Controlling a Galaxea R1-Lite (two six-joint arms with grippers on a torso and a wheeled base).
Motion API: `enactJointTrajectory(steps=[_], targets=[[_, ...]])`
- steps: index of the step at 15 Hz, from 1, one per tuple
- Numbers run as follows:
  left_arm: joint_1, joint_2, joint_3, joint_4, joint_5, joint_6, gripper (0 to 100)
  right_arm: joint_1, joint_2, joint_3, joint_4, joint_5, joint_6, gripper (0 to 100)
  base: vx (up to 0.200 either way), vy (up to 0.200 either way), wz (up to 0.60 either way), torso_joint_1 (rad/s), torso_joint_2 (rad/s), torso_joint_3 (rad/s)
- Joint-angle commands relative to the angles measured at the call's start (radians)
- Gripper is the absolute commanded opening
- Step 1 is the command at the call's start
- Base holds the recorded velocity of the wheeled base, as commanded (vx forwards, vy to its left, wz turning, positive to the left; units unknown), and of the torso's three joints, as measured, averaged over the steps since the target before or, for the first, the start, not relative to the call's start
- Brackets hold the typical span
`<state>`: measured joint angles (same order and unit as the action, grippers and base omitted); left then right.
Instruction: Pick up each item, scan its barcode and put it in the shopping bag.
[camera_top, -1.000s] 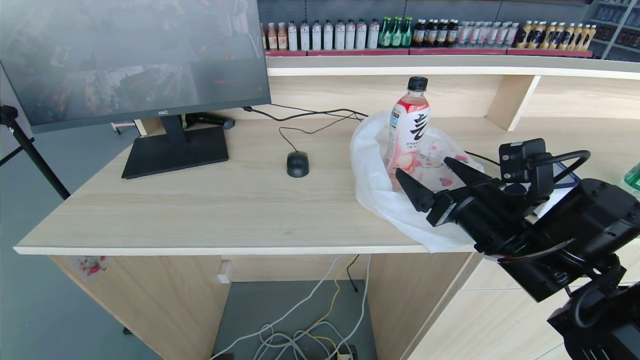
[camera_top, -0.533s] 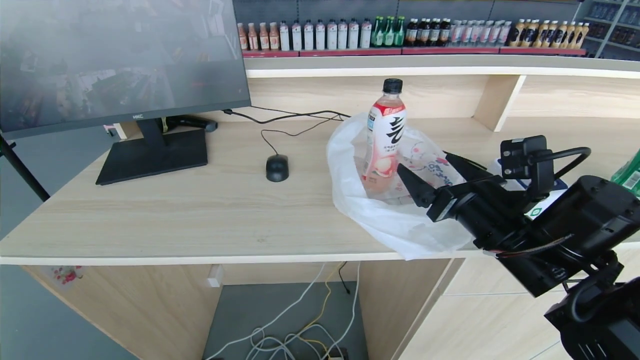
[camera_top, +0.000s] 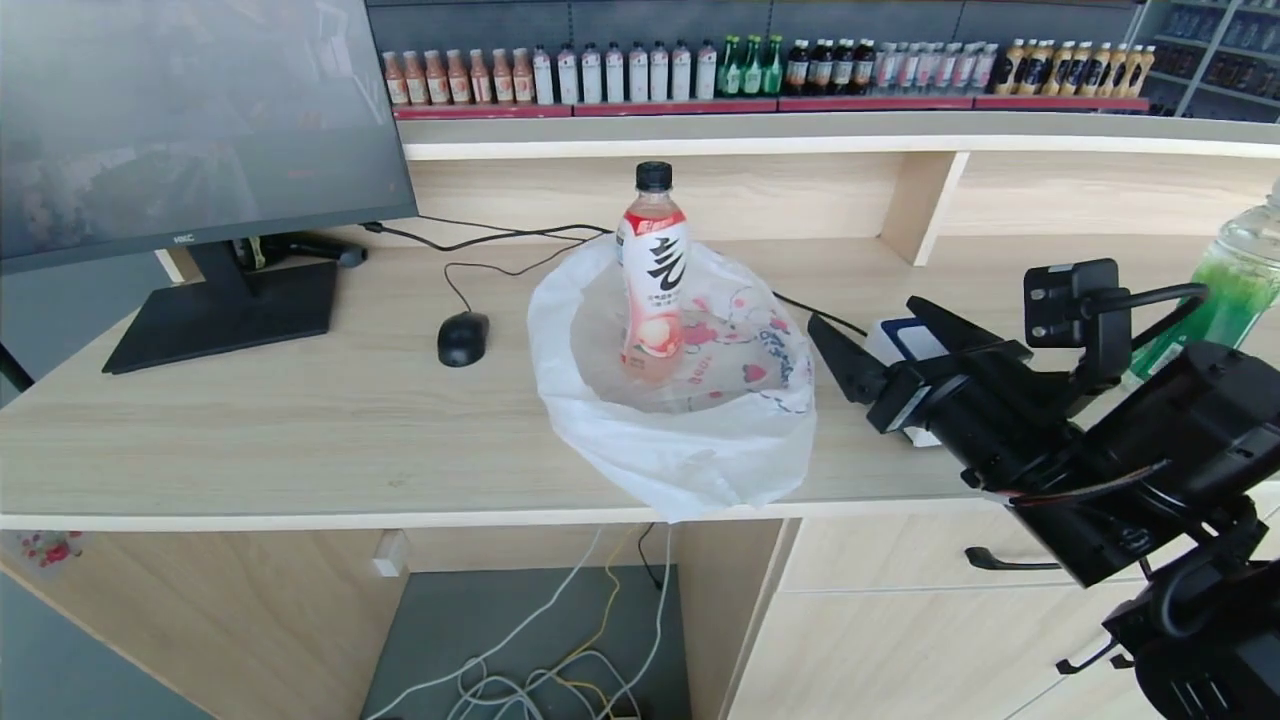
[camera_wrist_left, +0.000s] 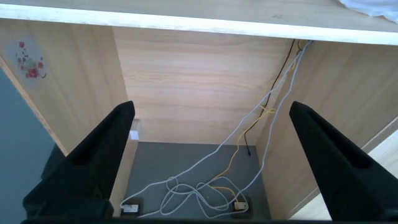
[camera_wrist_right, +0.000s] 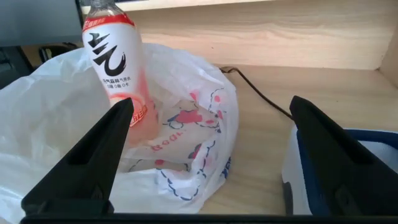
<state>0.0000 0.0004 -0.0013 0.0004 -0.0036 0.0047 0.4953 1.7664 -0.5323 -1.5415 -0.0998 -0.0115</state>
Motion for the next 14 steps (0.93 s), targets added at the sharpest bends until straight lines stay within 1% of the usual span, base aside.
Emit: enactJointTrajectory(steps=[1, 4, 7, 9, 14], targets=[[0.000, 0.000, 0.001, 0.000, 0.001, 0.000, 100, 0.002, -0.010, 0.005, 0.000, 0.000, -0.001, 100, 0.000, -0.200, 0.00, 0.002, 0.00, 0.002], [0.000, 0.000, 0.000, 0.000, -0.001, 0.000, 100, 0.011, -0.016, 0.011, 0.000, 0.000, -0.001, 100, 0.000, -0.200, 0.00, 0.002, 0.00, 0.004], [0.000, 0.000, 0.000, 0.000, 0.001, 0.000, 100, 0.054, -0.031, 0.017, 0.000, -0.001, -0.005, 100, 0.000, -0.200, 0.00, 0.001, 0.00, 0.002], [0.000, 0.000, 0.000, 0.000, -0.001, 0.000, 100, 0.078, -0.064, 0.049, 0.000, -0.001, -0.015, 100, 0.000, -0.200, 0.00, 0.002, 0.00, 0.000], [0.000, 0.000, 0.000, 0.000, 0.001, 0.000, 100, 0.077, -0.082, 0.074, 0.000, -0.001, -0.013, 100, 0.000, -0.200, 0.00, 0.005, 0.00, 0.003]])
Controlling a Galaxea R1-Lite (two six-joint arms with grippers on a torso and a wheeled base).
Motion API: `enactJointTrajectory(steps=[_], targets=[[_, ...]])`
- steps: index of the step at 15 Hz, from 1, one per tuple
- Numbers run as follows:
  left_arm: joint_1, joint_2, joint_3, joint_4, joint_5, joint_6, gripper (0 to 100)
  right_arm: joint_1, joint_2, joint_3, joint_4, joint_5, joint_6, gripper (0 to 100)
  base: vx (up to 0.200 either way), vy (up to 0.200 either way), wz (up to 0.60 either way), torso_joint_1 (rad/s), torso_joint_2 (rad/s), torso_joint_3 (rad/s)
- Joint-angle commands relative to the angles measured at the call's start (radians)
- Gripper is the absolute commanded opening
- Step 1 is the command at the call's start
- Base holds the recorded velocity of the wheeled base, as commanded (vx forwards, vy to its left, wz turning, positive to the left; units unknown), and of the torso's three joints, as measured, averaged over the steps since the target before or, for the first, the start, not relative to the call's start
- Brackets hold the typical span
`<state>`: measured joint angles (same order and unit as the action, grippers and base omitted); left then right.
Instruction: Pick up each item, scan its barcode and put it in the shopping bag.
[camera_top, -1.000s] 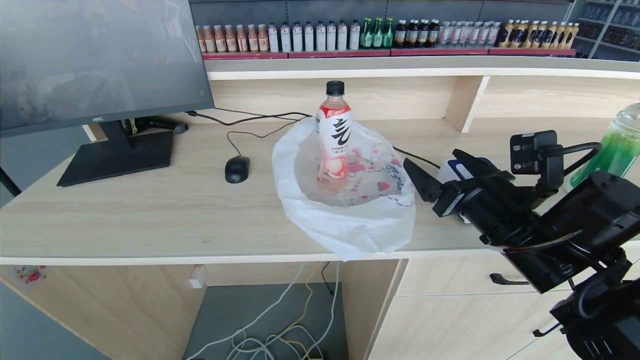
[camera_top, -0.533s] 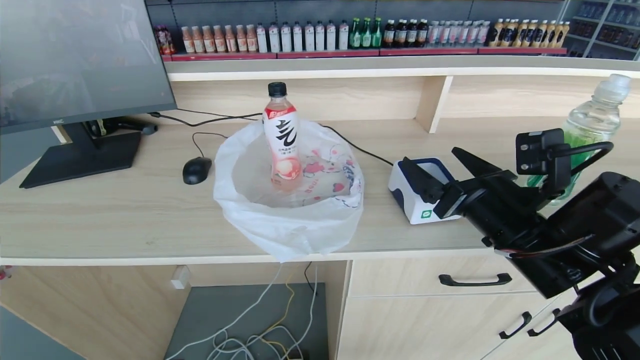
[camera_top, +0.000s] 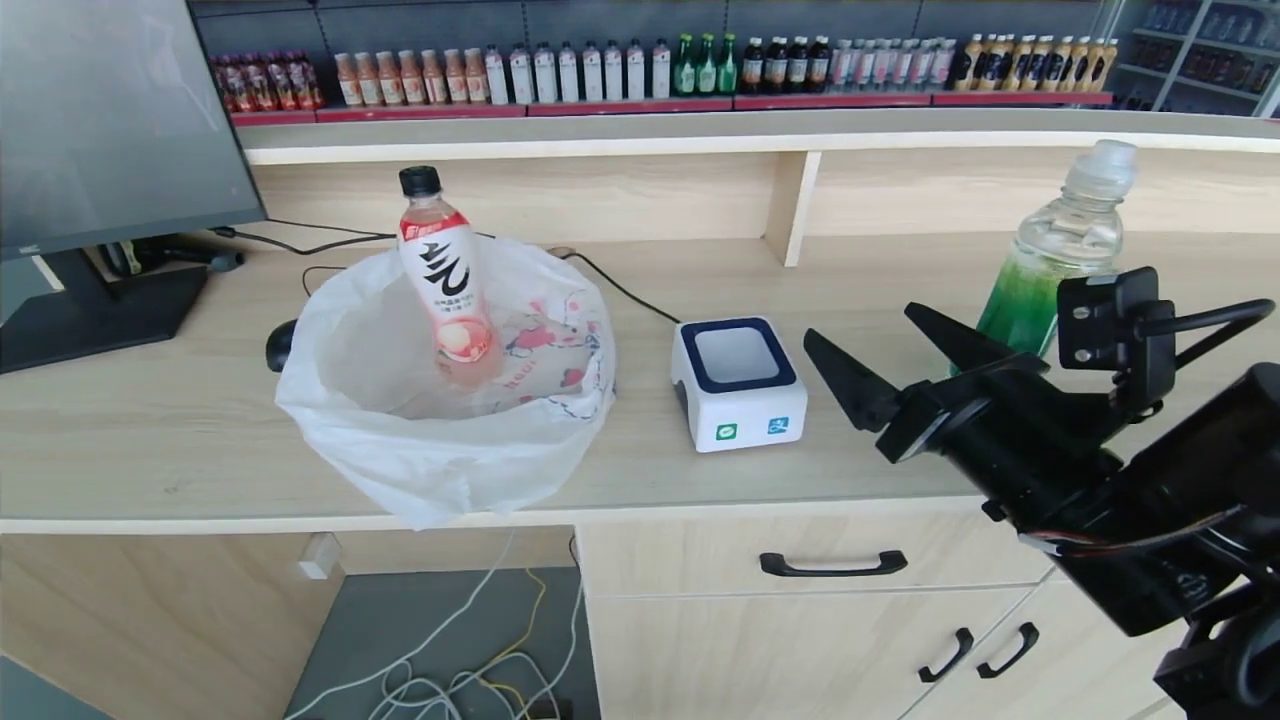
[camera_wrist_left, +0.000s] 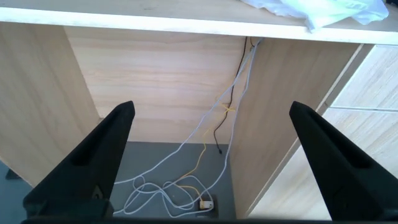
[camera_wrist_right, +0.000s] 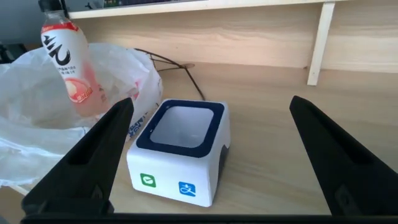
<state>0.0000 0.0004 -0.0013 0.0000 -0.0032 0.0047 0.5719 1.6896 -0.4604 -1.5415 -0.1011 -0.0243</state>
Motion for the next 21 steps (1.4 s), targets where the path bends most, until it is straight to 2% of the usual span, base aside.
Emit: enactJointTrajectory(steps=[1, 12, 16, 17, 21], targets=[[0.000, 0.000, 0.000, 0.000, 0.000, 0.000, 100, 0.000, -0.005, 0.003, 0.000, 0.000, 0.001, 100, 0.000, -0.200, 0.00, -0.002, 0.01, 0.007], [0.000, 0.000, 0.000, 0.000, 0.000, -0.006, 100, 0.000, 0.002, 0.039, 0.000, -0.002, 0.007, 100, 0.000, -0.200, 0.00, 0.003, 0.00, 0.001], [0.000, 0.000, 0.001, 0.000, 0.000, -0.006, 100, -0.006, 0.050, 0.006, -0.008, -0.017, 0.004, 100, 0.000, 0.000, 0.00, 0.000, 0.00, 0.000], [0.000, 0.000, 0.000, 0.000, 0.000, -0.005, 100, -0.021, 0.067, -0.060, -0.003, -0.048, -0.016, 100, 0.000, 0.000, 0.00, 0.000, 0.00, 0.000], [0.000, 0.000, 0.000, 0.000, 0.000, 0.000, 100, -0.010, 0.096, -0.055, -0.003, -0.062, -0.040, 100, 0.000, 0.000, 0.00, 0.000, 0.00, 0.000]])
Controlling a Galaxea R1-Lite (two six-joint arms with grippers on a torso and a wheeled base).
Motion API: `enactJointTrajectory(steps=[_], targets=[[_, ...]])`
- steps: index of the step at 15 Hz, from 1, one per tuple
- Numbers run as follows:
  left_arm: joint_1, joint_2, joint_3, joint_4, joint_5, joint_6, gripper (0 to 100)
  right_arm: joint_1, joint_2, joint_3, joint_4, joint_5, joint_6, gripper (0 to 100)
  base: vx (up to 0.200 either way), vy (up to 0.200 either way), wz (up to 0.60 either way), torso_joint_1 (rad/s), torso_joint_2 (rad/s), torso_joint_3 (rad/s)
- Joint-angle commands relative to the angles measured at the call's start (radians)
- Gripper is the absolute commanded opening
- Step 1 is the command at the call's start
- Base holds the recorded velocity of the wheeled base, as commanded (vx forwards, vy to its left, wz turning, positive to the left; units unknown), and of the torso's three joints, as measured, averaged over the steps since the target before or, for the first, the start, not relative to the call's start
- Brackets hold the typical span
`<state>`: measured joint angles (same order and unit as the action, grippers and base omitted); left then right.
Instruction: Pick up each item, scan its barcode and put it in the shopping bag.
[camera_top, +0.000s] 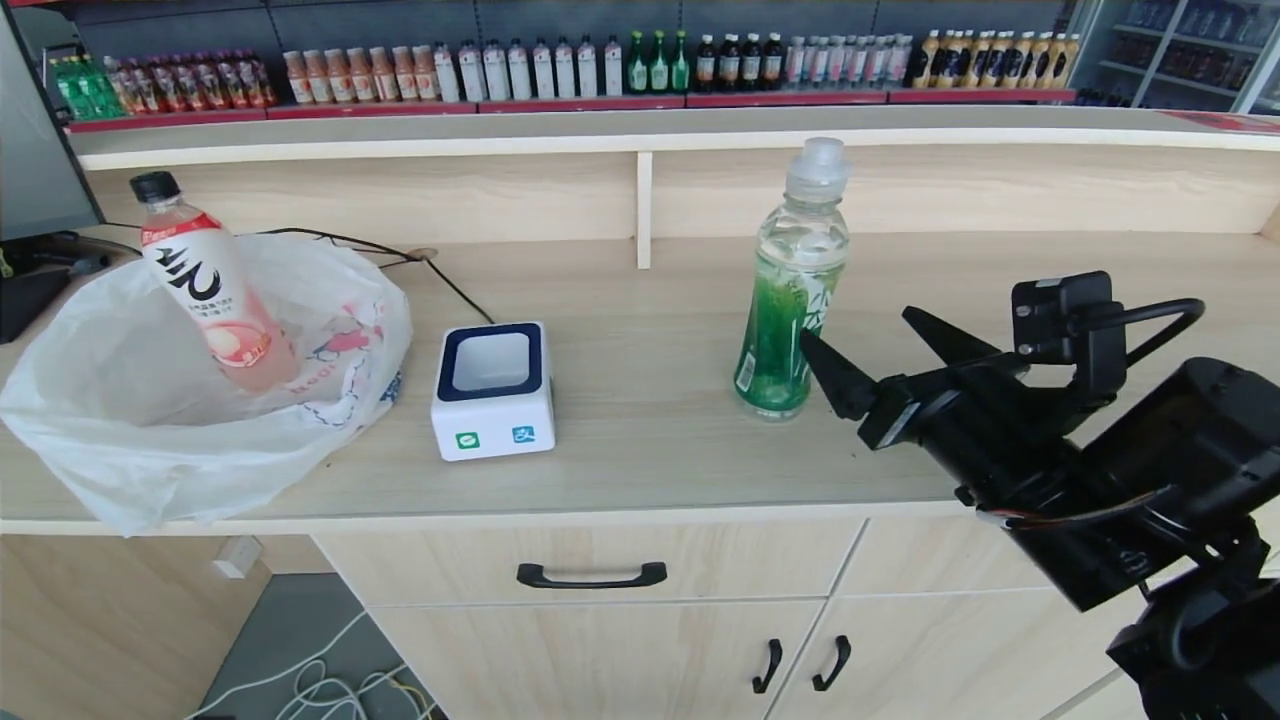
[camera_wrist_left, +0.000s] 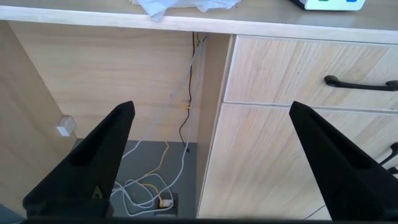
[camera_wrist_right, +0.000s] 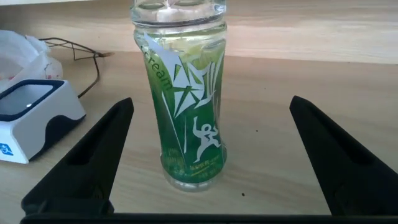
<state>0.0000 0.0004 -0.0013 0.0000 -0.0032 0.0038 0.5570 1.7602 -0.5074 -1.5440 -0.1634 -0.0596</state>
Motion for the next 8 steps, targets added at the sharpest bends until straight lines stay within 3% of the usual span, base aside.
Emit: enactJointTrajectory(steps=[1, 8], targets=[[0.000, 0.000, 0.001, 0.000, 0.000, 0.001, 100, 0.009, 0.033, -0.017, -0.001, 0.001, -0.013, 100, 0.000, 0.000, 0.00, 0.000, 0.00, 0.000], [0.000, 0.000, 0.000, 0.000, 0.000, 0.001, 100, 0.087, 0.130, -0.143, 0.007, -0.157, -0.048, 100, 0.000, 0.000, 0.00, 0.000, 0.00, 0.000]])
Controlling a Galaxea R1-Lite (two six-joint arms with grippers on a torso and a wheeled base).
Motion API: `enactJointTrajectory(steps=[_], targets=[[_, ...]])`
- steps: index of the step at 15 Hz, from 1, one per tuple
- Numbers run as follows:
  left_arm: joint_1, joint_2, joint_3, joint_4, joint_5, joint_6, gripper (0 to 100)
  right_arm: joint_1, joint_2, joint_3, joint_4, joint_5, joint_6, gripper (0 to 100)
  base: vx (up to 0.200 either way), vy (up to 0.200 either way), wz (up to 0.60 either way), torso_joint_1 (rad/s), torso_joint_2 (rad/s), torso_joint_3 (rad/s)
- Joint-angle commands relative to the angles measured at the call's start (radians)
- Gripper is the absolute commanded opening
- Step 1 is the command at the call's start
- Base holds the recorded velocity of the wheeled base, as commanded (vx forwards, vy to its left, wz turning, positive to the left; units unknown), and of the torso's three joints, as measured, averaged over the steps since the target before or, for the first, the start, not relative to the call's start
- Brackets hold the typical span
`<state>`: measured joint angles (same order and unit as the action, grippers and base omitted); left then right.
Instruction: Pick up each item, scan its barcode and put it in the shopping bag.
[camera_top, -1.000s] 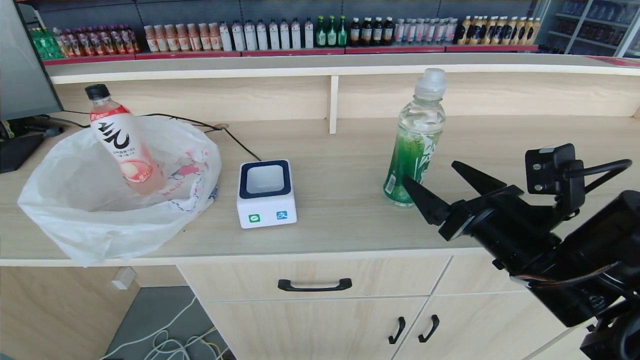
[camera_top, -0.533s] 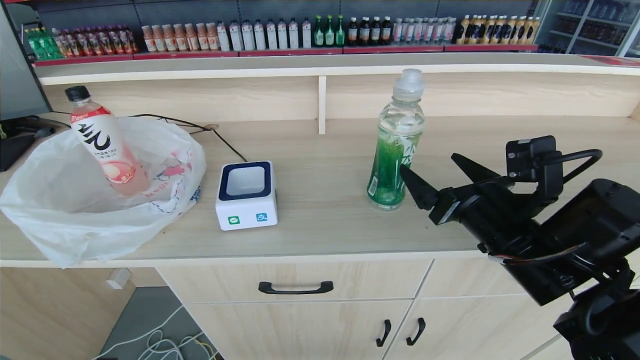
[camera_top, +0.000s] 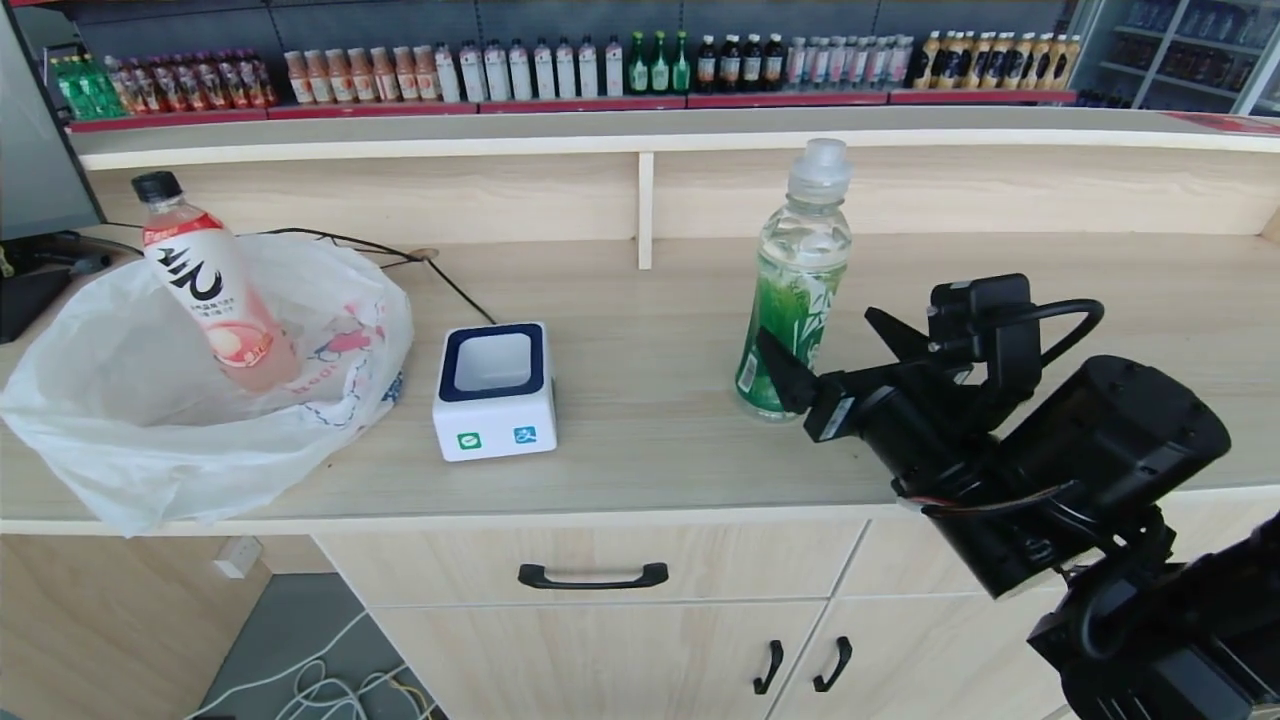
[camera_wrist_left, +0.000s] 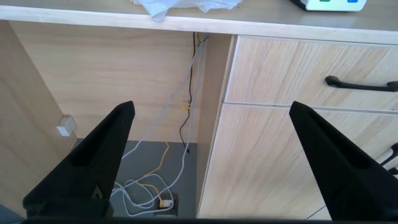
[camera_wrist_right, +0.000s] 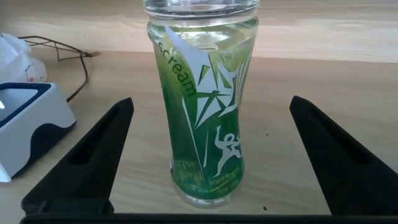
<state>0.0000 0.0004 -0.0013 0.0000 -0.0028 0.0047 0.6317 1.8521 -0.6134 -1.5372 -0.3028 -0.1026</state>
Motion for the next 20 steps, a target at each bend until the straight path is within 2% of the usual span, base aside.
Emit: enactJointTrajectory(steps=[1, 3, 7, 11, 15, 20], targets=[[0.000, 0.000, 0.000, 0.000, 0.000, 0.000, 100, 0.011, 0.047, -0.060, 0.003, -0.038, -0.011, 100, 0.000, 0.000, 0.00, 0.000, 0.00, 0.000], [0.000, 0.000, 0.000, 0.000, 0.000, 0.000, 100, 0.016, 0.050, -0.058, 0.031, -0.044, -0.017, 100, 0.000, 0.000, 0.00, 0.000, 0.00, 0.000], [0.000, 0.000, 0.000, 0.000, 0.000, 0.000, 100, 0.017, 0.088, -0.160, 0.108, -0.108, -0.020, 100, 0.000, 0.000, 0.00, 0.000, 0.00, 0.000], [0.000, 0.000, 0.000, 0.000, 0.000, 0.000, 100, 0.016, 0.168, -0.250, 0.114, -0.122, -0.022, 100, 0.000, 0.000, 0.00, 0.000, 0.00, 0.000], [0.000, 0.000, 0.001, 0.000, 0.000, 0.000, 100, 0.016, 0.222, -0.338, 0.115, -0.185, -0.023, 100, 0.000, 0.000, 0.00, 0.000, 0.00, 0.000], [0.000, 0.000, 0.000, 0.000, 0.000, 0.000, 100, 0.013, 0.225, -0.351, 0.121, -0.187, -0.025, 100, 0.000, 0.000, 0.00, 0.000, 0.00, 0.000]])
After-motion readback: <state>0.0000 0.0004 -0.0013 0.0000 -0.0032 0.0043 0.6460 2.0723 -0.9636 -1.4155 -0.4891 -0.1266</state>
